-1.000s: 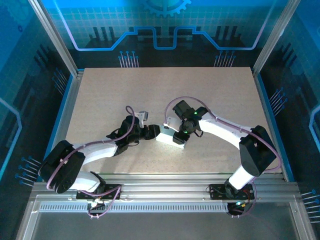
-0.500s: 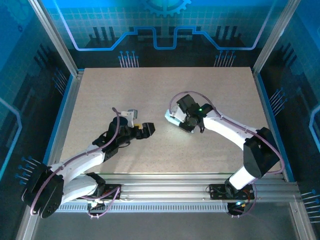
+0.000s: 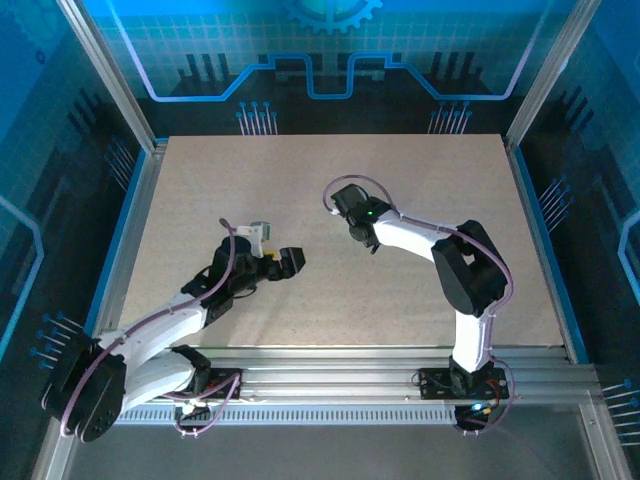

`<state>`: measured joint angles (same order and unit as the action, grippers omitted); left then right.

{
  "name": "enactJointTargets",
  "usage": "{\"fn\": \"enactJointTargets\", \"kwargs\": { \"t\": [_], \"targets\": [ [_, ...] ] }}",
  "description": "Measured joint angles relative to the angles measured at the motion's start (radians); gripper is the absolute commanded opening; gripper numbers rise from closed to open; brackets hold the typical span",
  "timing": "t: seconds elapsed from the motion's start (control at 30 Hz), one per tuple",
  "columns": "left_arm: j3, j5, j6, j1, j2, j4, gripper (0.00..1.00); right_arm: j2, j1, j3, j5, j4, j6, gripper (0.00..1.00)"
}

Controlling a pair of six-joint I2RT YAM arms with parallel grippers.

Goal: Fold the paper box

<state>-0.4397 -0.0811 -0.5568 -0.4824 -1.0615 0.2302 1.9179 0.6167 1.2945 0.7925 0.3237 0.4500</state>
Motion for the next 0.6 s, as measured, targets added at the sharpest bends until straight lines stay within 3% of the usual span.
{"fn": "enactJointTargets", "kwargs": {
  "t": [0.13,0.2,0.27,0.43,0.6],
  "targets": [
    [0.003,0.01,0.018,0.012,0.017,-0.01,0.99,0.0,0.009,0.0,0.005,0.0,-0.006,0.82],
    [0.003,0.016,0.032,0.017,0.017,-0.017,0.99,-0.006,0.012,0.0,-0.019,0.008,-0.019,0.94],
    [0.003,0.028,0.052,0.026,0.017,-0.027,0.99,-0.032,0.012,-0.006,-0.068,0.024,-0.036,0.99],
    [-0.027,0.093,0.139,0.07,0.016,-0.054,0.99,-0.227,-0.007,-0.092,-0.236,-0.007,-0.11,1.0],
    [-0.056,0.223,0.301,0.119,0.013,-0.012,0.99,-0.499,-0.13,-0.292,-0.412,-0.162,-0.238,1.0]
  ]
}}
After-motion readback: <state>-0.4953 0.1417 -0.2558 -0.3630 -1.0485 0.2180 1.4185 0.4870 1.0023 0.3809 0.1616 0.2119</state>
